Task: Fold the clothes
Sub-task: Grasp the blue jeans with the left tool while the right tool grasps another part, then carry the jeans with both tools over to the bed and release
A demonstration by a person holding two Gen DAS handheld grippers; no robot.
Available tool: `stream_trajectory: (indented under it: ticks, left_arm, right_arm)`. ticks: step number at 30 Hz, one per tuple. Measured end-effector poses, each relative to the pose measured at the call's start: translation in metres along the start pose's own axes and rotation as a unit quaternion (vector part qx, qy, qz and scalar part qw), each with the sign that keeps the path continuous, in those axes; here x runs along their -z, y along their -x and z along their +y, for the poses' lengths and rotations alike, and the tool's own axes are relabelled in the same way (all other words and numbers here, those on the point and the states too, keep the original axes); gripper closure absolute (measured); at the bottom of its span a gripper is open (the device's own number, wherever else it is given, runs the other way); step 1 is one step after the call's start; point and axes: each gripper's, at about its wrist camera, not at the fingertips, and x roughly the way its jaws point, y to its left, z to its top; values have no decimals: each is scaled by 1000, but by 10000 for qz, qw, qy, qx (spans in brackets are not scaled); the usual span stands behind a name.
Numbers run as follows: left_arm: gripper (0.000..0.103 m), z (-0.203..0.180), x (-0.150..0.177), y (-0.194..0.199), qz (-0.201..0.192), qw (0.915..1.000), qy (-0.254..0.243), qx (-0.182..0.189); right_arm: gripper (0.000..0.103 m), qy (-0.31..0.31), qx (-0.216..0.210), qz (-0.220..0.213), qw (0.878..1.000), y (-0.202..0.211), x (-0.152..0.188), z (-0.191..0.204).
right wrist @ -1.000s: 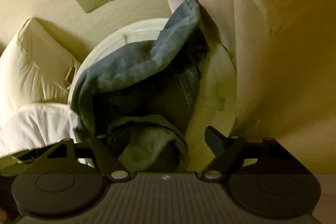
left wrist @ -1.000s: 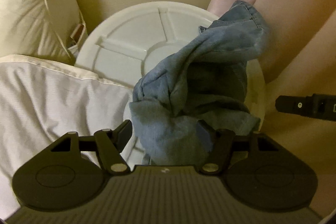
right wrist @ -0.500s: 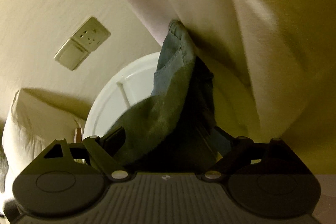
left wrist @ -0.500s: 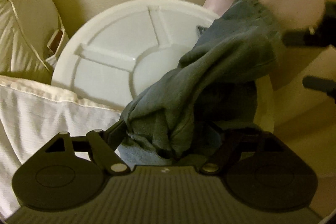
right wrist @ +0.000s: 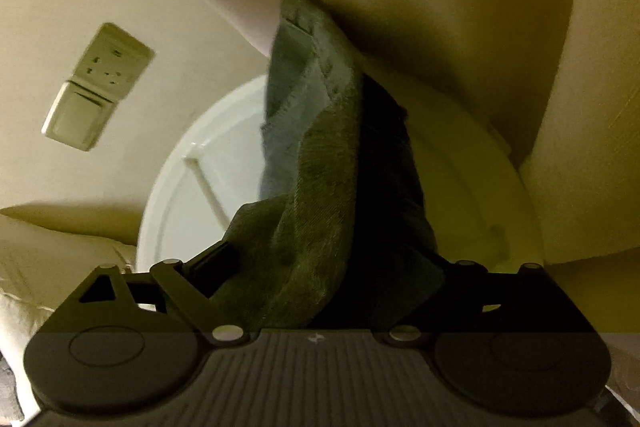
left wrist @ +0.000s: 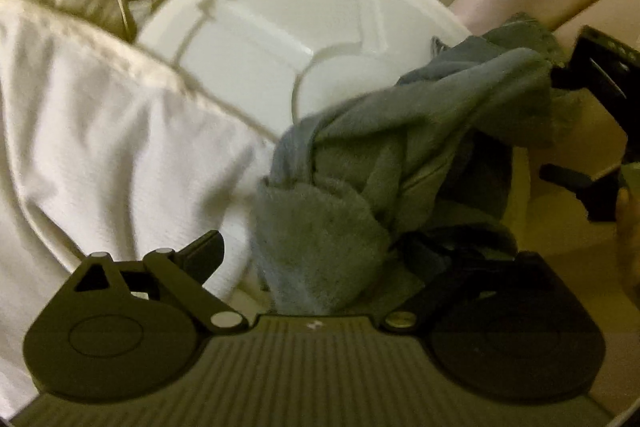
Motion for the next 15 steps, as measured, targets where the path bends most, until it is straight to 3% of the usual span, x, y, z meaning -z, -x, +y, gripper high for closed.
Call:
stream_trajectory:
  ticks: [2, 4, 5, 6, 7, 11, 15]
  left_arm:
    - [17, 3, 0, -8, 79, 9995, 264, 163]
    - [43, -2, -1, -12, 30, 9995, 212, 236]
    - [51, -6, -2, -12, -41, 9997, 119, 211]
    - [60, -11, -2, -10, -92, 9998, 20, 153]
    - [65, -15, -3, -8, -144, 9998, -73, 98]
    - [72, -25, 3, 15, -379, 9989, -278, 10]
    - [77, -40, 14, 50, -852, 9948, -550, -138]
  right_arm:
    - [24, 45, 38, 101, 9999, -5, 0, -3]
    - [67, 124, -76, 209, 9997, -7, 1, -6]
    - [71, 182, -136, 198, 9995, -6, 2, -7]
    - [85, 288, -138, 109, 9994, -1, 3, -5]
    - [92, 394, -139, 20, 9991, 3, 4, -4]
    - [97, 1294, -218, -655, 9892, 44, 8, 21]
    - [97, 1726, -744, -1028, 9768, 86, 2, 45]
